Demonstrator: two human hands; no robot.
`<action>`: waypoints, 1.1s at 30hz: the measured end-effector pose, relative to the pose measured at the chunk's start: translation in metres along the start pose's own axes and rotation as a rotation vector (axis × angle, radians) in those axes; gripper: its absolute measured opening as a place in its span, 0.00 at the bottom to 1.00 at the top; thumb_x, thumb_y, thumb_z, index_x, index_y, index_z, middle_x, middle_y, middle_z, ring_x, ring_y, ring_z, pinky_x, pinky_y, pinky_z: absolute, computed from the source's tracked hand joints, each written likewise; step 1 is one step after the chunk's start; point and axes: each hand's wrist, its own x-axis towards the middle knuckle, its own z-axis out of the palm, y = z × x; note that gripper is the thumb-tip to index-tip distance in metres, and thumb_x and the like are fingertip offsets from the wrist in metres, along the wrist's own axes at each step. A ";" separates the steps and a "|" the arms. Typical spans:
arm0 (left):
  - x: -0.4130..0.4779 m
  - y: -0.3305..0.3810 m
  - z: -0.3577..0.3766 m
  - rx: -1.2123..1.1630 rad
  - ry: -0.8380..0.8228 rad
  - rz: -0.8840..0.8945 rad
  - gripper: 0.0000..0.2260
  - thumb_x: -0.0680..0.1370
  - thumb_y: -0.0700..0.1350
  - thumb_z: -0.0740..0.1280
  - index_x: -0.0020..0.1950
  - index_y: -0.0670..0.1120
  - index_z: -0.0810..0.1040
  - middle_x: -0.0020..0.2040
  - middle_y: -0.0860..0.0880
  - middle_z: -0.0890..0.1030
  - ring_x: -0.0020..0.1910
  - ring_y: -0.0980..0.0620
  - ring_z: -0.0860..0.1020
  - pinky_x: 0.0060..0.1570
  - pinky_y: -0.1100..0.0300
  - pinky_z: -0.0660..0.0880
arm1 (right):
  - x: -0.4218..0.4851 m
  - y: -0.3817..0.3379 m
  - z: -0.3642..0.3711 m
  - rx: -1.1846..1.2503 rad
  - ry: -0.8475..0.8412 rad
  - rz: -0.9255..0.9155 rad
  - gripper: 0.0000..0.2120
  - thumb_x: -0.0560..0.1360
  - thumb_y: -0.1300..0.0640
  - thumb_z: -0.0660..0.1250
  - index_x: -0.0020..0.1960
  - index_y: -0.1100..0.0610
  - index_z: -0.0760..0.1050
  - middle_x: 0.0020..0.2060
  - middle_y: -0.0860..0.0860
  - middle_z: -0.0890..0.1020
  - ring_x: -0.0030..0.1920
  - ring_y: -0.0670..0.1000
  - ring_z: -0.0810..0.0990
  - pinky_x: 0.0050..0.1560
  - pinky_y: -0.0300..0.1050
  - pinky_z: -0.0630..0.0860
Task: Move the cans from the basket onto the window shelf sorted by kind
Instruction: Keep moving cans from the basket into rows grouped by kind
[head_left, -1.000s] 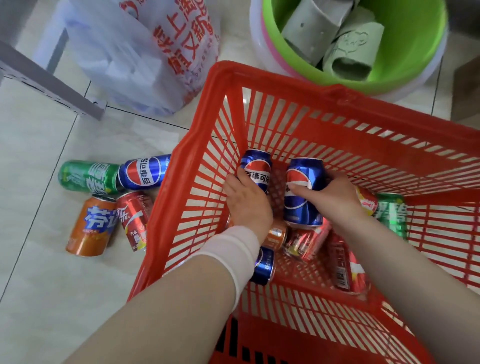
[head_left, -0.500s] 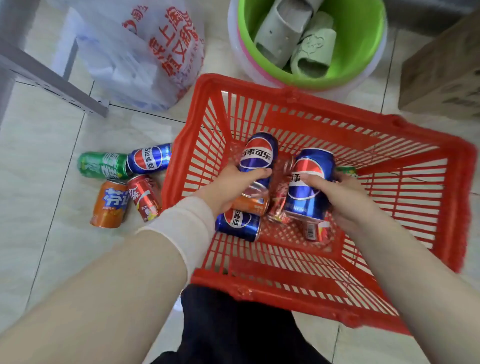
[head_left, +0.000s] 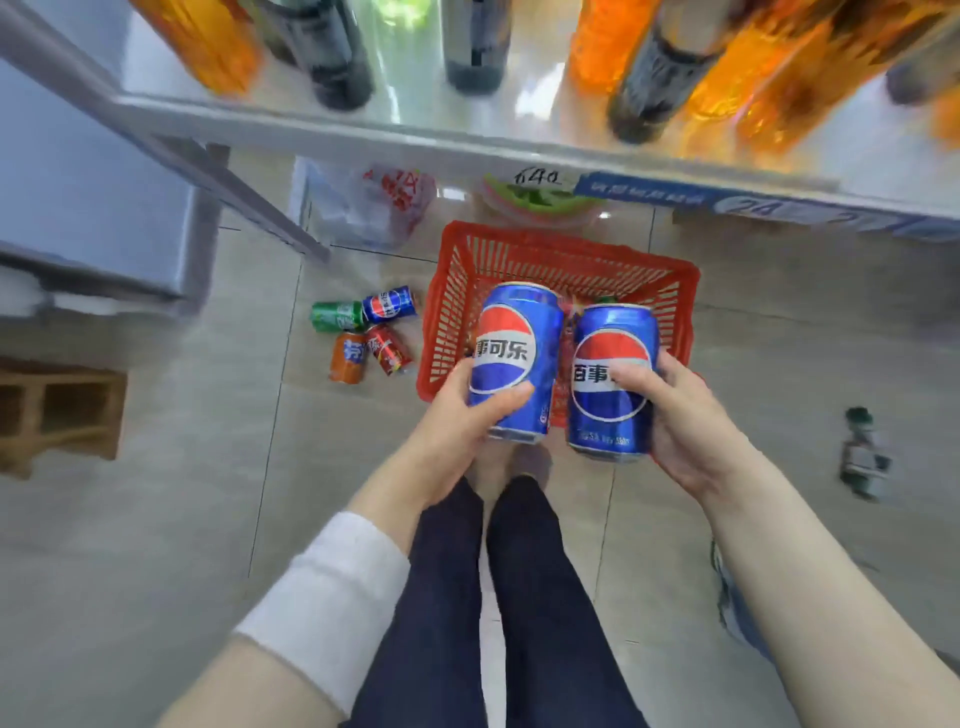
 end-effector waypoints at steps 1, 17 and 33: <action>-0.020 0.014 0.007 0.012 0.003 0.023 0.31 0.60 0.50 0.73 0.61 0.45 0.71 0.57 0.42 0.79 0.52 0.46 0.79 0.55 0.50 0.76 | -0.024 -0.013 0.006 0.027 0.000 -0.030 0.38 0.52 0.49 0.81 0.58 0.59 0.74 0.44 0.52 0.84 0.44 0.51 0.83 0.42 0.47 0.80; -0.229 0.168 0.063 0.338 -0.076 0.526 0.23 0.65 0.57 0.71 0.57 0.54 0.74 0.55 0.50 0.81 0.55 0.51 0.79 0.58 0.49 0.75 | -0.244 -0.140 0.090 0.101 0.027 -0.561 0.48 0.45 0.43 0.82 0.59 0.63 0.72 0.43 0.51 0.84 0.43 0.50 0.83 0.41 0.42 0.79; -0.258 0.339 0.172 0.438 -0.054 0.992 0.19 0.71 0.41 0.72 0.58 0.48 0.68 0.47 0.53 0.79 0.41 0.66 0.79 0.42 0.70 0.75 | -0.291 -0.331 0.081 0.029 -0.097 -0.904 0.26 0.59 0.58 0.78 0.55 0.58 0.74 0.40 0.50 0.85 0.42 0.50 0.84 0.40 0.41 0.78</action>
